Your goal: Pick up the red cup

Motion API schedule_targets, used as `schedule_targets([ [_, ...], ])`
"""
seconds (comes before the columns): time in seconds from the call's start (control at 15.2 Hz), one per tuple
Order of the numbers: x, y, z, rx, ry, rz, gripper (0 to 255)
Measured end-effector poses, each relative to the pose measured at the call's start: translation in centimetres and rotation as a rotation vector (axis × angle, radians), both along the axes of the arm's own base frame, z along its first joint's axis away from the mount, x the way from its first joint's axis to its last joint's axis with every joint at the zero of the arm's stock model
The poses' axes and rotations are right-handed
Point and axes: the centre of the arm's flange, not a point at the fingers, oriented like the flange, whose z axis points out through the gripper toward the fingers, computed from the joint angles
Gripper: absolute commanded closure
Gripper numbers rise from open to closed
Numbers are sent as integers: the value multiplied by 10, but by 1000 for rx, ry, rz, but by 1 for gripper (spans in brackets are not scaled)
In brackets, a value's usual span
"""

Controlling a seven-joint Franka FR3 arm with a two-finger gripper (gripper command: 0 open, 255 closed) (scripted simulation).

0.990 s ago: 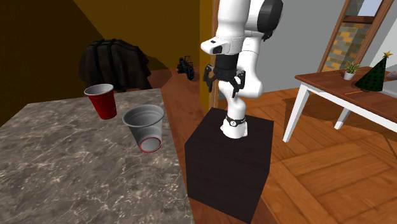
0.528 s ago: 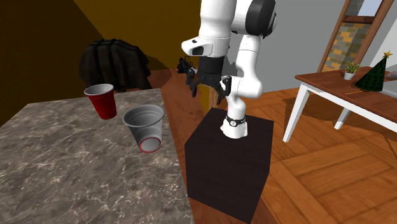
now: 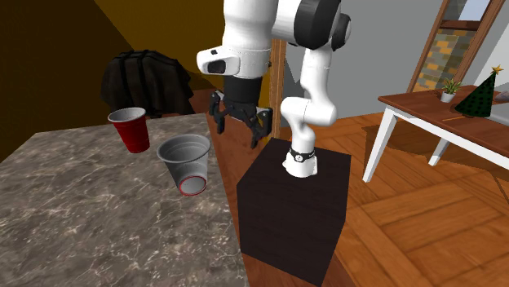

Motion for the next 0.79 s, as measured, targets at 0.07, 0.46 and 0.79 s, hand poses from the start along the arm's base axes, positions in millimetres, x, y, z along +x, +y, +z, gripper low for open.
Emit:
schedule_targets([
  [0.07,11,-4,1,-6,-3,-6,0],
  [0.46,82,-32,10,-41,-22,-44,0],
  [0.79,92,-35,-7,-46,-25,-50,0],
])
